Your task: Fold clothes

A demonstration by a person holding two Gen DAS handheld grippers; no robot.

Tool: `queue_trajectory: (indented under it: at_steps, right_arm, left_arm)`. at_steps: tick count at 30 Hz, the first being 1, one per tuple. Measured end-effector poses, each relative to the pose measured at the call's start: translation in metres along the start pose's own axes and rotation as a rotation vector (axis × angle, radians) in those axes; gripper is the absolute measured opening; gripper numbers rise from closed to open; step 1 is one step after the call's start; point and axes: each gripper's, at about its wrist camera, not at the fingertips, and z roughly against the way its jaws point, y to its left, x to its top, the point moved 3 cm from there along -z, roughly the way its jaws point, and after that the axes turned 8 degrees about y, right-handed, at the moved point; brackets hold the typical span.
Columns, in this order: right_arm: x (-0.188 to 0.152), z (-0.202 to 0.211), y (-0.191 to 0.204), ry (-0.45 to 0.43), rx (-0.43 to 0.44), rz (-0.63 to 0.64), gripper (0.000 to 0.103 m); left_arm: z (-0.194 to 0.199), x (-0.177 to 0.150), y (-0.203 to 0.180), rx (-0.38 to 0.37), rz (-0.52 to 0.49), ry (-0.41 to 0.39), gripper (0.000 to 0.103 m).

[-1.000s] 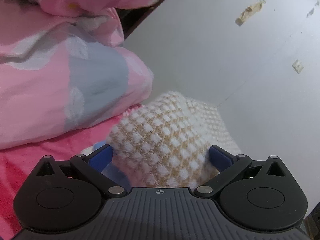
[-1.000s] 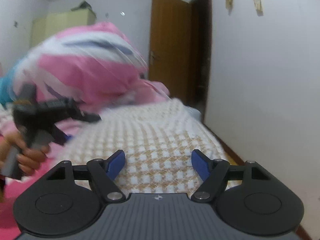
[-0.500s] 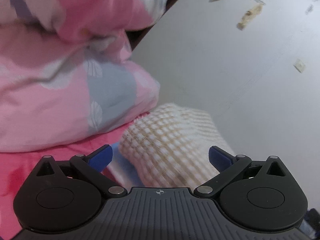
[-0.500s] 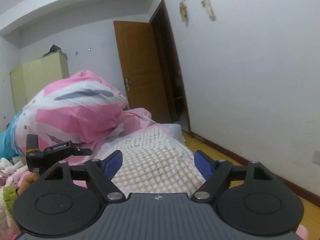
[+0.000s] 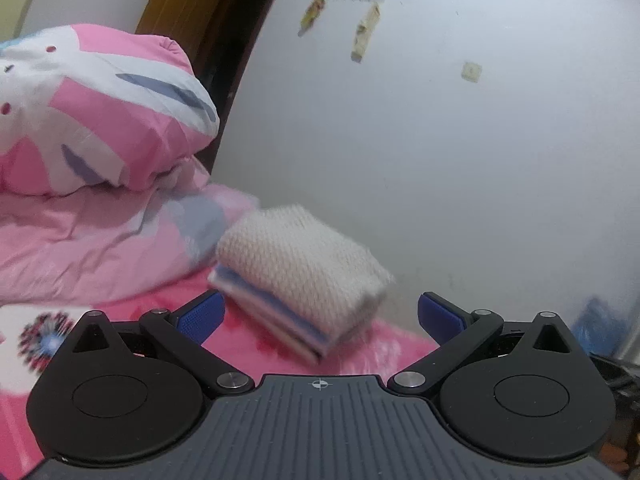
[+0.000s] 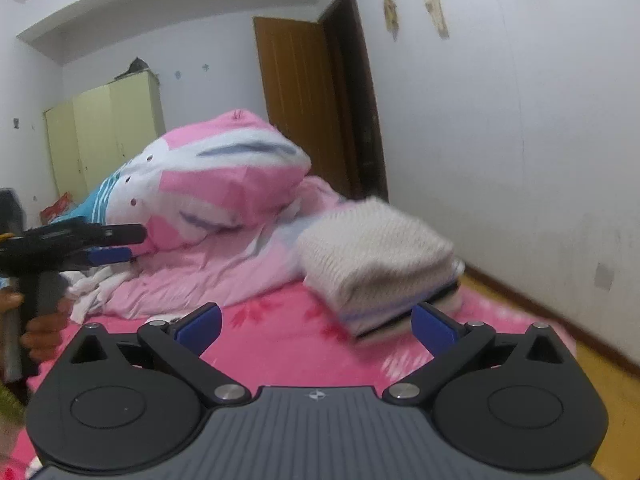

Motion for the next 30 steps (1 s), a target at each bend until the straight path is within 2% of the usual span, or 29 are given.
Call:
queue_trajectory:
  at_steps: [3,8,12,17,22,25,28,30]
  right_arm:
    - [-0.028,0.004,0.019,0.047,-0.028,-0.037,0.103]
    - [-0.063,0.011,0.045,0.089,-0.063,-0.031,0.103]
    - [-0.084,0.02,0.056,0.092,-0.095,-0.021,0.103]
    - [-0.098,0.019,0.055,0.12,-0.155,-0.081,0.103]
    - [-0.1,0.012,0.057,0.134,-0.221,-0.099,0.103]
    - [-0.096,0.005,0.064,0.125,-0.242,-0.085,0.103]
    - [-0.093,-0.004,0.077,0.108,-0.292,-0.045,0.103]
    - [-0.091,-0.01,0.085,0.095,-0.323,-0.02,0.103]
  left_arm:
    - [0.025,-0.027,-0.016,0.052,-0.023,0.0,0.103]
    - [0.057,-0.068,-0.035,0.108,-0.048,-0.029,0.103]
    - [0.064,-0.087,-0.045,0.207,-0.054,-0.011,0.103]
    - [0.067,-0.097,-0.047,0.325,-0.029,-0.015,0.103]
    - [0.074,-0.101,-0.05,0.266,-0.031,-0.049,0.103]
    - [0.075,-0.103,-0.052,0.339,-0.06,-0.072,0.103]
    - [0.068,-0.101,-0.051,0.427,-0.135,-0.061,0.103]
    - [0.065,-0.1,-0.047,0.44,-0.162,-0.057,0.103]
